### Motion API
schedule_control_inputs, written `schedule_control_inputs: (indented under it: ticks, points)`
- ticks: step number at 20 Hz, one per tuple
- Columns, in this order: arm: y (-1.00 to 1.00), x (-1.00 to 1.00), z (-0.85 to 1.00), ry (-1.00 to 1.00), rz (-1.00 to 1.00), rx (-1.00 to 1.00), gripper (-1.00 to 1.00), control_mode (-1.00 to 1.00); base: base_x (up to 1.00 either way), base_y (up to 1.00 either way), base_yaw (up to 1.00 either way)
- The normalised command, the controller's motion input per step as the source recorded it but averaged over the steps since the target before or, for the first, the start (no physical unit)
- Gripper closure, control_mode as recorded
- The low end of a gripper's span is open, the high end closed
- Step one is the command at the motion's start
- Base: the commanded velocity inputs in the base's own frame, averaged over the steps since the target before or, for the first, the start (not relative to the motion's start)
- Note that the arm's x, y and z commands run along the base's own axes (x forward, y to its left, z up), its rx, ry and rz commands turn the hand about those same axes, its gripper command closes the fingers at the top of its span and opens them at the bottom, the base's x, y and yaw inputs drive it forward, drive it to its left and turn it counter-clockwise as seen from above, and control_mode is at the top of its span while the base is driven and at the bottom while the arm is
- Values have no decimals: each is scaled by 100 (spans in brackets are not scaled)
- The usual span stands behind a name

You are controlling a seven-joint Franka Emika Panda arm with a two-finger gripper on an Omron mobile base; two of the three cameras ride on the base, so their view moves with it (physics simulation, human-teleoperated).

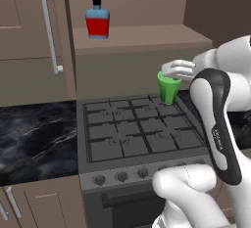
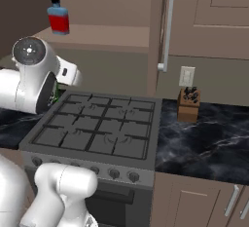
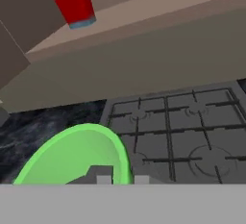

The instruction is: Open the cabinet directly in front. Then move the liquor and the cup to the dining counter with the jar on it.

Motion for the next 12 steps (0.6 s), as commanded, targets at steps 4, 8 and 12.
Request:
schedule_control_inputs:
  ticks: [4, 8, 12]
  points:
    - [0, 1, -53, -10, 4, -3, 100, -100, 0, 0, 0]
    - [-6, 1, -15, -28, 0, 0, 100, -100, 0, 0, 0]
    - [-4, 0, 0, -40, 0, 0, 100, -100, 0, 0, 0]
